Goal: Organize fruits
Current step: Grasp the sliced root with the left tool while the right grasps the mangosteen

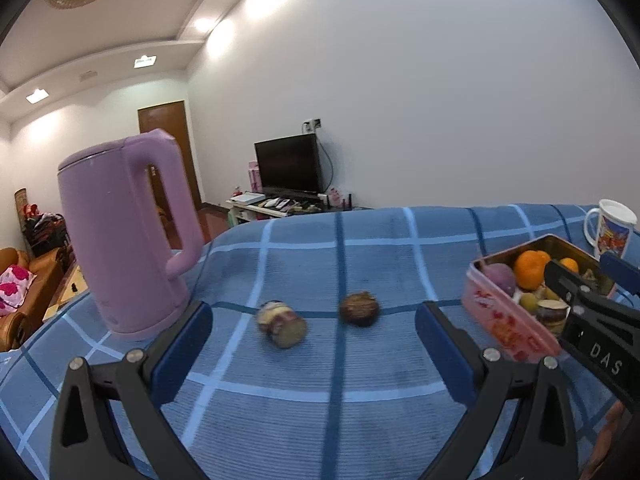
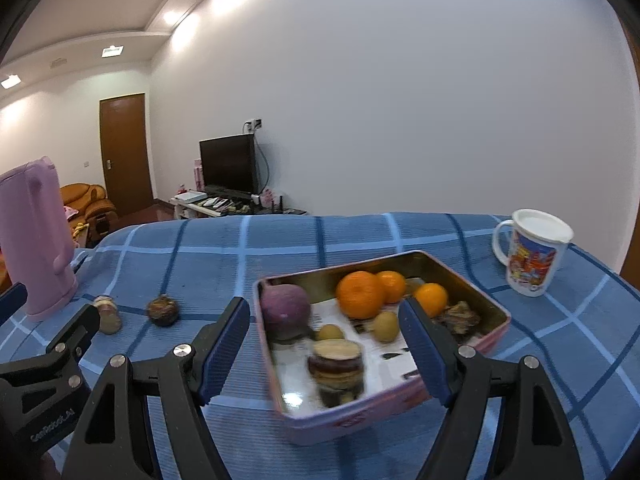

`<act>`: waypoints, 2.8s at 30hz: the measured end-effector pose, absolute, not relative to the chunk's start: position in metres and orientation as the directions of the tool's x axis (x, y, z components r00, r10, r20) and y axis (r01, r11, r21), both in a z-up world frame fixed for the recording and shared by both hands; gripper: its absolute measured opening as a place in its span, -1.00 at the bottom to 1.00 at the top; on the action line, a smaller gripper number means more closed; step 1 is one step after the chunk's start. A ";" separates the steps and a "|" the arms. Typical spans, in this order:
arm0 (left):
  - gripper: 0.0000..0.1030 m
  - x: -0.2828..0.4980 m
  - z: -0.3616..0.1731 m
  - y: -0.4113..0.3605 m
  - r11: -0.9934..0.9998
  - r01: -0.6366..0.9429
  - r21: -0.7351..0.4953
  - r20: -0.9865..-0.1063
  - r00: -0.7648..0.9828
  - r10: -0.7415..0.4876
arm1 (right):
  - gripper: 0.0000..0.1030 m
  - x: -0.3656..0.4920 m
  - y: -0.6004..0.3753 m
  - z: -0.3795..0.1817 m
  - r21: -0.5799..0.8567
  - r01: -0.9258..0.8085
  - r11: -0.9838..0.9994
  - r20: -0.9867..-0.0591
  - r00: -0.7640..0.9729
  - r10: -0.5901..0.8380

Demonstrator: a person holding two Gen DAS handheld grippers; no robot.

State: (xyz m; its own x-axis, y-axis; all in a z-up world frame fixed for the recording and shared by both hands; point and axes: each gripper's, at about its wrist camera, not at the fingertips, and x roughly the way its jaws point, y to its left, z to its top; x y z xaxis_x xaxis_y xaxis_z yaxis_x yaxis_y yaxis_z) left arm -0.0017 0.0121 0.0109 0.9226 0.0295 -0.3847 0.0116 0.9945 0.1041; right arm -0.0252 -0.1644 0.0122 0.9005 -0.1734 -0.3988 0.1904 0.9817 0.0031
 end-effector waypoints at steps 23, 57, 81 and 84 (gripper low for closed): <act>1.00 0.047 -0.008 0.127 0.957 -0.269 0.111 -0.520 0.805 0.287 | 0.52 0.054 -0.073 -0.008 0.008 -0.047 0.999 -0.574 0.818 0.043; 1.00 0.058 -0.013 0.131 0.983 -0.183 0.029 -0.584 0.794 0.166 | -0.16 0.069 -0.047 -0.017 -0.050 -0.109 0.993 -0.583 0.810 0.060; 0.05 0.138 -0.047 0.065 0.987 -0.100 -0.123 -0.766 0.642 -0.030 | -0.16 0.053 -0.077 -0.009 0.060 -0.101 0.993 -0.572 0.812 0.117; -0.03 0.136 -0.046 0.063 0.988 -0.082 -0.130 -0.764 0.644 -0.047 | -0.16 0.055 -0.079 -0.007 0.058 -0.095 0.994 -0.569 0.815 0.111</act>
